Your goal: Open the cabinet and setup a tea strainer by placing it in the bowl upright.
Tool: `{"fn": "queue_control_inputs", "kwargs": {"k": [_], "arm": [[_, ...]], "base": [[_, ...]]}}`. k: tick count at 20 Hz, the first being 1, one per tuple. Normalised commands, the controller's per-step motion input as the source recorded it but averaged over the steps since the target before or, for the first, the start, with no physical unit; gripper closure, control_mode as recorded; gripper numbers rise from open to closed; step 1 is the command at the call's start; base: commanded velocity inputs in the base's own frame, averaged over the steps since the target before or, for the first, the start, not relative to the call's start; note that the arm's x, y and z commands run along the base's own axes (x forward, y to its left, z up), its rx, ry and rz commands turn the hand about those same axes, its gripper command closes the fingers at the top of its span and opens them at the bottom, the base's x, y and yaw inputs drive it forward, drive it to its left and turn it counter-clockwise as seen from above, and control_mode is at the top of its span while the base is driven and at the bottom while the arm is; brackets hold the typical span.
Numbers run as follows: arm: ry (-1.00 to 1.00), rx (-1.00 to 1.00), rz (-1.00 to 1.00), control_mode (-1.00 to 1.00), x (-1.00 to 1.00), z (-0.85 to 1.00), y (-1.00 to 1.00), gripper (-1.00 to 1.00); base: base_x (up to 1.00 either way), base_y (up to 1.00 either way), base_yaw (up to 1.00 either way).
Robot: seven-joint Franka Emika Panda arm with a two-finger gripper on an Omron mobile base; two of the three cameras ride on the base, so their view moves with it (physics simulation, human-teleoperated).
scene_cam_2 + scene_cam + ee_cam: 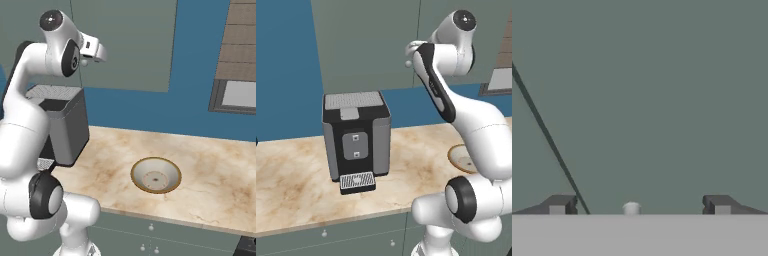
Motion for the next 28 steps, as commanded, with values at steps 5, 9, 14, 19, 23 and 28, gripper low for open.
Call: {"fn": "queue_control_inputs", "kwargs": {"k": [5, 9, 14, 19, 23, 28], "arm": [[0.00, 0.00, 0.00, -1.00, 0.04, -0.24, 0.01, -1.00], [0.00, 0.00, 0.00, -1.00, 0.00, -0.20, 0.00, -1.00], [0.00, 0.00, 0.00, -1.00, 0.00, -0.11, 0.01, -1.00], [0.00, 0.00, 0.00, -1.00, 0.00, 0.00, 0.00, -1.00], [0.00, 0.00, 0.00, -1.00, 0.00, 0.00, 0.00, 1.00], [0.00, 0.00, 0.00, -1.00, 0.01, 0.06, 0.00, 1.00]], "base": [[0.00, 0.00, 0.00], [0.00, 0.00, 0.00], [0.00, 0.00, 0.00], [0.00, 0.00, 0.00], [0.00, 0.00, 0.00], [0.00, 0.00, 0.00]]}}
